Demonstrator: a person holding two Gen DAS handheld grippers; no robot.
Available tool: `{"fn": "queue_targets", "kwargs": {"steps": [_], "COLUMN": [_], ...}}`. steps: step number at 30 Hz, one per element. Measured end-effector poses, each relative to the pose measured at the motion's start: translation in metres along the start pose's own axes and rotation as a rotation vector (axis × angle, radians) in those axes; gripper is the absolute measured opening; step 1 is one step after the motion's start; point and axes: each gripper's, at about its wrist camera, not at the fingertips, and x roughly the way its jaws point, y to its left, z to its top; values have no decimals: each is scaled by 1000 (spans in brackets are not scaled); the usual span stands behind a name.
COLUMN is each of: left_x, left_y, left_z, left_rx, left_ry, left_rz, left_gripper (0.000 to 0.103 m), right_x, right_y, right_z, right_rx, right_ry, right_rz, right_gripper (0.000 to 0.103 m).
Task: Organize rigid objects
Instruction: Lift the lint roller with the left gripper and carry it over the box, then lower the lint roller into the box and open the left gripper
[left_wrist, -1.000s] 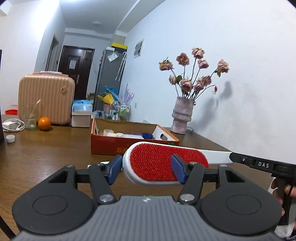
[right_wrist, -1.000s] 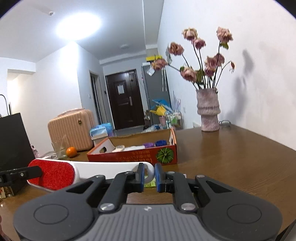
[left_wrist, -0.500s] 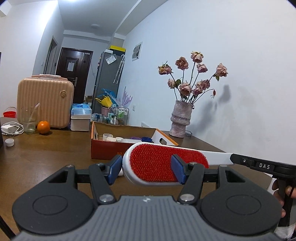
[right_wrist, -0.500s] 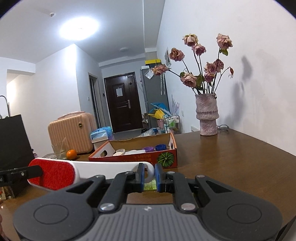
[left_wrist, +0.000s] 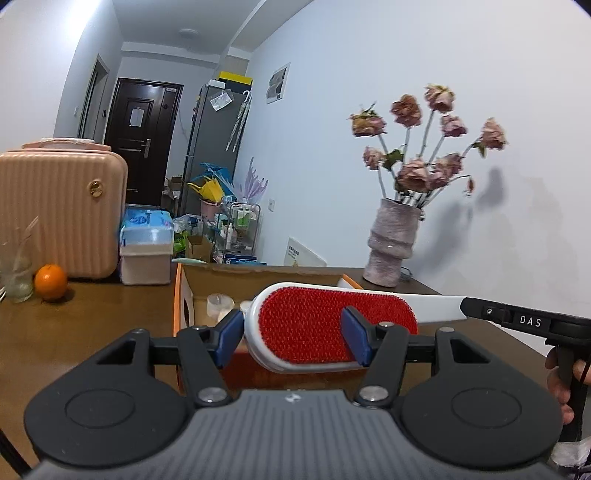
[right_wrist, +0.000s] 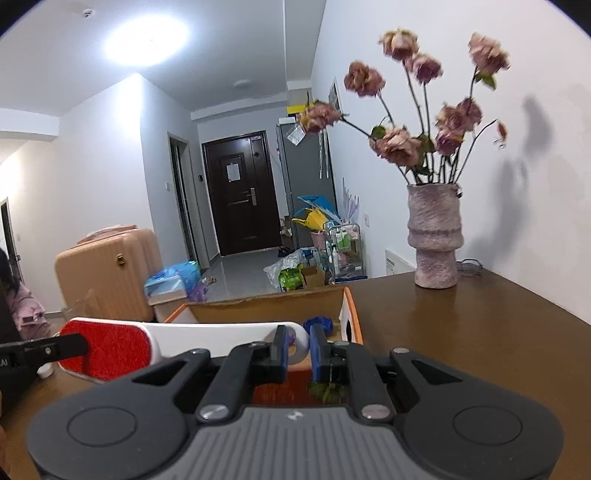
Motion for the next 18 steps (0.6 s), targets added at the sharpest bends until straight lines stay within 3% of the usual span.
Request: {"fn": "queue_targets", "kwargs": {"steps": [9, 18], "left_x": [91, 133], "left_y": [37, 59], "left_z": [14, 3], "left_rx": [-42, -48], "left_ry": [120, 280], "left_rz": [21, 48], "left_gripper": [59, 59], "right_x": [106, 169], "right_y": [-20, -37], "right_z": [16, 5], "right_rx": [51, 83], "right_ry": [106, 349], "right_rz": [24, 87], "right_gripper": [14, 15]}}
